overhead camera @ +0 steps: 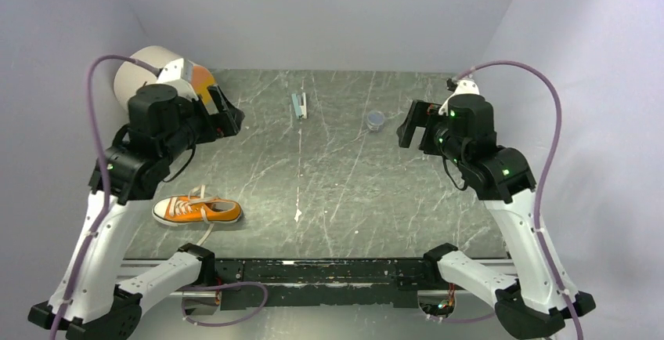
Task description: Tie the shoes
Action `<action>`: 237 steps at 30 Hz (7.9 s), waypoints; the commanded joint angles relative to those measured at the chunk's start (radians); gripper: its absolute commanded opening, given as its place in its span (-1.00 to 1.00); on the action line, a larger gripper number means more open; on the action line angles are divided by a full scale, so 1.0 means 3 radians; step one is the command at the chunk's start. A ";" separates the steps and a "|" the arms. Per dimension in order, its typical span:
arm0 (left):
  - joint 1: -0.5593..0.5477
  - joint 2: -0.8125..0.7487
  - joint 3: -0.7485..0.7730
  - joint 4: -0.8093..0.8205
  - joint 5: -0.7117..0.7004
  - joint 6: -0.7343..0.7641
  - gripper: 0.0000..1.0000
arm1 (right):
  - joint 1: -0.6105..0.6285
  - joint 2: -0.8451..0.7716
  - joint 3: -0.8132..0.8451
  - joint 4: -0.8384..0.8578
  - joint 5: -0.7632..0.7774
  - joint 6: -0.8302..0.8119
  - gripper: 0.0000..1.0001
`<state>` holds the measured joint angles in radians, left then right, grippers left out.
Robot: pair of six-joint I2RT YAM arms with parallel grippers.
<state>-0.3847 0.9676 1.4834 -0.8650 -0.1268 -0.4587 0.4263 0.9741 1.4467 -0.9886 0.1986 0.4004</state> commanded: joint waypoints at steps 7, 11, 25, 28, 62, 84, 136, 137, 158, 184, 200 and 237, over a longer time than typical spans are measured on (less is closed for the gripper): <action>0.0417 -0.0061 -0.1188 0.0003 0.0614 -0.0474 0.94 | -0.0158 0.0053 -0.0610 0.0513 -0.0068 -0.0005 0.99; 0.0488 0.0005 -0.1555 -0.0040 0.0711 -0.0651 0.89 | -0.0144 0.0053 -0.0806 0.0634 -0.0292 -0.0087 0.99; 0.0542 0.0437 -0.2016 -0.0524 -0.0075 -0.1783 0.58 | 0.0426 0.0136 -0.0943 0.0846 -0.0237 -0.0468 0.99; 0.0547 0.0600 -0.2014 -0.0630 -0.0184 -0.2067 0.53 | 0.0579 0.0151 -0.0936 0.0850 -0.0093 -0.0544 0.99; 0.0791 0.0231 -0.0401 -0.1019 -0.0956 -0.1651 -0.90 | 0.0710 0.0082 -0.0929 0.0853 0.0330 -0.0636 1.00; -0.1260 0.1742 -0.1417 0.1011 0.0461 -0.1183 -0.90 | 0.0717 -0.0014 -0.0973 0.0814 0.0446 -0.0630 1.00; -0.1142 0.1006 -0.2527 0.2006 0.1994 -0.1176 0.76 | 0.0748 0.1649 -0.2483 0.2293 -0.2234 0.0438 0.26; -0.1172 0.1051 -0.2544 0.2042 0.2002 -0.1191 0.73 | 0.0748 0.1675 -0.2473 0.2285 -0.2145 0.0443 0.14; -0.1124 0.0689 -0.2361 0.1008 0.1253 -0.0647 0.85 | 0.0692 0.1045 -0.1666 0.0184 -0.0471 0.0566 -0.79; -0.0487 0.1367 -0.1741 0.0629 0.1010 -0.0005 0.94 | -0.1035 0.1162 -0.2288 0.0431 -0.1288 0.0323 0.23; -0.0487 0.1788 -0.2072 0.1086 0.1115 -0.1131 0.84 | -0.1027 0.1127 -0.2752 0.0933 -0.1038 0.0710 -0.10; -0.1042 0.2759 -0.1840 0.0768 0.0277 -0.3332 -0.27 | -0.1023 0.0833 -0.2753 0.1016 -0.1263 0.0610 -0.84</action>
<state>-0.6853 1.7496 1.0100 -0.6933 0.0738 -1.4593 0.1181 1.2396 0.6220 -0.6884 -0.1730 0.5934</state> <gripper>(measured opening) 0.411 0.084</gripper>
